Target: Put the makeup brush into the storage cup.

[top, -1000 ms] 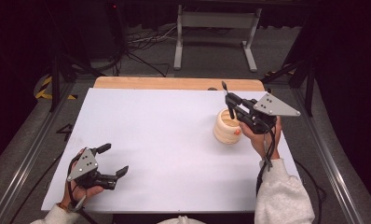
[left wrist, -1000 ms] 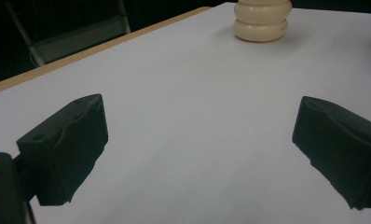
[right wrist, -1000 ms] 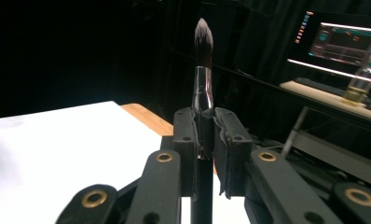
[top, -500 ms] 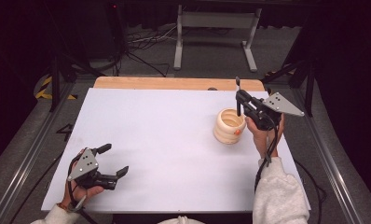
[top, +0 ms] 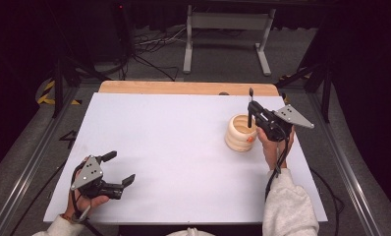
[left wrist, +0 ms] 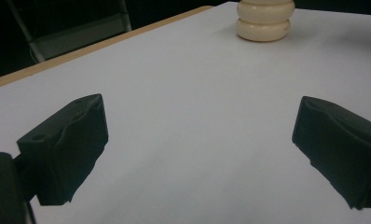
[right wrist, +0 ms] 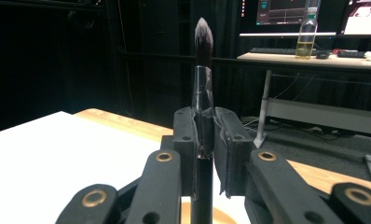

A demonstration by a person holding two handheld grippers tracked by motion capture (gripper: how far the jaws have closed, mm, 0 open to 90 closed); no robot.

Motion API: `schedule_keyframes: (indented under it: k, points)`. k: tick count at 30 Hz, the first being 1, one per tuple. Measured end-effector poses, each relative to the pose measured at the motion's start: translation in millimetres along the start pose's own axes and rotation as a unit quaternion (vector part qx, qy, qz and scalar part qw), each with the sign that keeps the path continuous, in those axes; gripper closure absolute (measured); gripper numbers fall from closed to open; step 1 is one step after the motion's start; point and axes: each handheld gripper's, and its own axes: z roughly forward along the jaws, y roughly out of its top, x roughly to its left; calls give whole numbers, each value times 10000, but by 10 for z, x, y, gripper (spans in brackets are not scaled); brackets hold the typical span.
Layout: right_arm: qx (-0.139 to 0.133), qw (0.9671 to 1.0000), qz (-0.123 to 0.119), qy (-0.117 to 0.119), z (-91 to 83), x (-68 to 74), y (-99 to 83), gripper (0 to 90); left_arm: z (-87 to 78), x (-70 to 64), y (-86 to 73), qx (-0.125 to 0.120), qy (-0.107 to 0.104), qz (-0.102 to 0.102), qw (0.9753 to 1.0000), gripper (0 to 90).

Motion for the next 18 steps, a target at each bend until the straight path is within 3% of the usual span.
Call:
schedule_keyframes:
  k: [11,18]
  points:
    - [66,10000,65,-29,-16,-47,-136,801,-10,-6,1,-40,-6,54,10000,41]
    - [109,9999,-42,-35,-24,-4,-184,801,-44,1,17,-111,79,87,9999,39]
